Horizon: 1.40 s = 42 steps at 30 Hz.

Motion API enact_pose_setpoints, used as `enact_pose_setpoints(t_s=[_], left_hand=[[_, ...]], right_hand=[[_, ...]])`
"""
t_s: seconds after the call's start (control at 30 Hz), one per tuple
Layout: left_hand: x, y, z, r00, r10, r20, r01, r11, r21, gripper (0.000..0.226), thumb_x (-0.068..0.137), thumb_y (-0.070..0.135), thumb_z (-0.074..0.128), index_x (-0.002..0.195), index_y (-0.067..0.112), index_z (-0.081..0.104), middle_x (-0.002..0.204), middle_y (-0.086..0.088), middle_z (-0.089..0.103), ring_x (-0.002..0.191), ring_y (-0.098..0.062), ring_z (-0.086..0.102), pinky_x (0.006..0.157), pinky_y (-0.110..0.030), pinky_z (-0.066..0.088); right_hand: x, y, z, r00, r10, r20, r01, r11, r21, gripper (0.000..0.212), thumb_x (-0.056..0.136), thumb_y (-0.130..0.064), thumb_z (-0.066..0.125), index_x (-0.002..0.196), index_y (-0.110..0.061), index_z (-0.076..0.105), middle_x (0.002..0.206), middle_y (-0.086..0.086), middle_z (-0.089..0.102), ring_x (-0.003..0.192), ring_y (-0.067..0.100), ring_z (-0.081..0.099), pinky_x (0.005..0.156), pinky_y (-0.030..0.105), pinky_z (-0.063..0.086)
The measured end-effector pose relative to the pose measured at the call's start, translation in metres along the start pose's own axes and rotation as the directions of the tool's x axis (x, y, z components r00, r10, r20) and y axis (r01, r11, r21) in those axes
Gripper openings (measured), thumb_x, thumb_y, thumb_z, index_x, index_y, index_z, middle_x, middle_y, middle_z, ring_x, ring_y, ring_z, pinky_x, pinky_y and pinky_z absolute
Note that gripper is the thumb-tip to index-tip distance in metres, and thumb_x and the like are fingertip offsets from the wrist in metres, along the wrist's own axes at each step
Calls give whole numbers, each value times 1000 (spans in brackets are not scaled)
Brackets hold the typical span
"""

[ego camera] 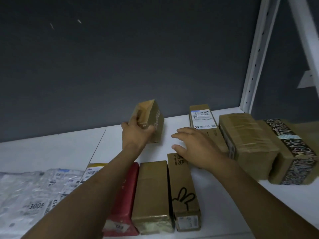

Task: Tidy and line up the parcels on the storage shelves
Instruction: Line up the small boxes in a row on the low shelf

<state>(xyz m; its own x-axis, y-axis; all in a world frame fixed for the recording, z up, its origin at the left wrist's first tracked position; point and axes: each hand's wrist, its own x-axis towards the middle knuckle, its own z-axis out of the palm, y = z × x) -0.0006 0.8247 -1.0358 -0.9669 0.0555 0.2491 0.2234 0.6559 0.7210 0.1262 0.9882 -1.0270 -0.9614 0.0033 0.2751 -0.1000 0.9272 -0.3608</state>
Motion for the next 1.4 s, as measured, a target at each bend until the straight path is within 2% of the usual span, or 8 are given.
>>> enact_pose_setpoints(t_s=[0.1,0.3,0.53,0.67,0.9,1.03,1.23,1.4], left_hand=[[-18,5,-21,994,108,-19,-110,984,-139,71,71,42,68,135,28,42,121,1,49,97,9,46,76,-19,48],[-86,23,-70,994,74,86,-34,918,-394,107,60,48,70,151,32,17,143,8,40,126,-10,46,107,-37,41],[-144,14,-118,945,238,226,-81,836,-543,91,71,27,72,146,42,24,137,17,43,117,4,51,81,-9,49],[-155,9,-135,925,327,196,-259,916,-305,89,79,30,77,147,42,21,139,22,34,122,8,39,84,-7,38],[-165,20,-162,902,300,309,-144,886,-440,94,62,73,66,144,47,26,143,25,42,123,-2,52,76,-9,48],[-169,23,-171,865,317,389,-121,884,-452,112,49,89,60,145,55,14,153,28,25,134,-8,42,104,-45,45],[-184,36,-167,896,323,304,-132,848,-512,69,75,37,73,129,52,34,122,34,49,108,9,58,72,-8,50],[-188,34,-151,888,394,239,-244,842,-481,81,74,6,79,135,40,39,144,36,23,116,23,41,82,-5,45]], right_hand=[[-10,-15,-9,997,33,-65,-22,987,158,46,95,-38,55,139,-26,50,144,-7,46,130,9,41,102,23,32],[-29,-47,-33,959,251,-130,-152,845,512,79,88,-41,65,152,-32,20,151,-5,34,136,16,38,106,35,37],[-60,-82,-61,959,245,145,-157,29,987,70,71,-40,71,134,-23,48,120,2,68,109,20,66,95,50,51],[-75,-101,-64,985,155,69,-92,144,985,64,68,-49,71,127,-52,47,119,-13,67,113,12,62,94,42,50],[-95,-123,-73,996,71,-52,27,316,948,58,76,-41,65,125,-63,42,122,-27,60,111,-5,58,86,23,52],[-101,-121,-71,995,91,-38,18,213,977,56,89,-19,58,131,-53,43,126,-16,61,113,1,60,89,26,51],[-107,-122,-65,979,183,-91,60,170,984,48,90,-11,58,131,-36,51,122,-5,66,111,14,64,89,33,53],[-106,-120,-64,960,279,-35,1,121,993,51,78,-36,65,127,-29,56,118,0,68,105,19,67,84,39,56]])
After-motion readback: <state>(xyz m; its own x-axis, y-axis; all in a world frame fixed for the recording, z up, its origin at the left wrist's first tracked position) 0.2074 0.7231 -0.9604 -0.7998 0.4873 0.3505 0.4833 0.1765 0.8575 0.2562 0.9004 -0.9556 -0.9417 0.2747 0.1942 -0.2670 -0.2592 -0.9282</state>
